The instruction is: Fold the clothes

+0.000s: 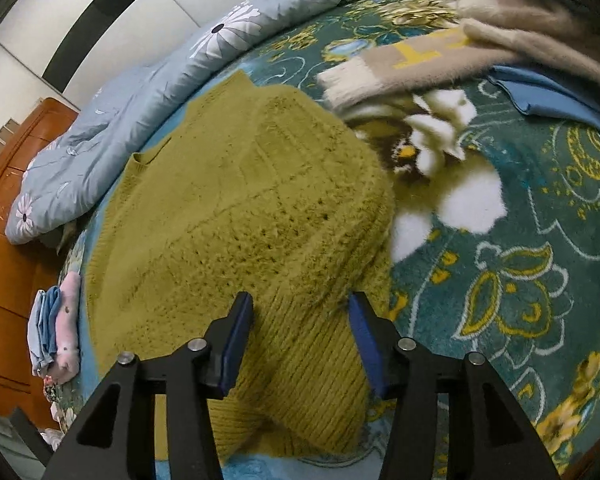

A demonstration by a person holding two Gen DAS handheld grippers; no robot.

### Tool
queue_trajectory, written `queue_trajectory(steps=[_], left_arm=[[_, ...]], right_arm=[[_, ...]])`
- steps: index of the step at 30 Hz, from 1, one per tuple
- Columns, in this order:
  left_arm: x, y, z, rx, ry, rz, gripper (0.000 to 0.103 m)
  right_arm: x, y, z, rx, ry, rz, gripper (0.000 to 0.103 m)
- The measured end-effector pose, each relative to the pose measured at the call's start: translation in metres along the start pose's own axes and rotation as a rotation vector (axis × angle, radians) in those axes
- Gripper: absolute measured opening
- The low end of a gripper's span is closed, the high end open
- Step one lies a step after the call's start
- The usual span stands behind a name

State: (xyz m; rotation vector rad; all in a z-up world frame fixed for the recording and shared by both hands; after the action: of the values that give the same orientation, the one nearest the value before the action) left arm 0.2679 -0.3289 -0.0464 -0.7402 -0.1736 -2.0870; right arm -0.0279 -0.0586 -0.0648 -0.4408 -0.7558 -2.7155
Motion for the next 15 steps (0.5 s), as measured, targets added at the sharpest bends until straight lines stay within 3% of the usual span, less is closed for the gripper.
queue_trajectory(steps=[1,4,9,15], left_arm=[[-0.001,0.001,0.0,-0.003,0.001,0.001,0.063],[-0.006,0.007,-0.001,-0.02,0.012,0.019,0.063],[-0.009,0.015,-0.003,-0.041,0.018,0.037,0.063],[-0.012,0.016,-0.005,-0.089,0.037,0.058,0.063]], right_arm=[[-0.002,-0.004,0.002,0.007,-0.001,-0.004,0.028],[-0.006,-0.02,0.012,0.064,-0.011,-0.033,0.016],[-0.009,-0.055,0.041,0.062,-0.066,0.005,0.014],[-0.017,-0.091,0.039,0.075,-0.071,-0.043,0.009]])
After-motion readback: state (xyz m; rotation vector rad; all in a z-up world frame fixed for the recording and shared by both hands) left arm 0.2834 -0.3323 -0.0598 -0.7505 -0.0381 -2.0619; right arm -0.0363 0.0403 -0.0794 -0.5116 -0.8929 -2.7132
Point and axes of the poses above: each gripper's, at about its wrist camera, not at the fingertips, and z roughly against the way its jaws point, y to its left, x to its top, the point moved 2 cm from there along -z, roughly the way its jaws point, and after that the axes turned 1 degree about x, right-handed, at the moved point
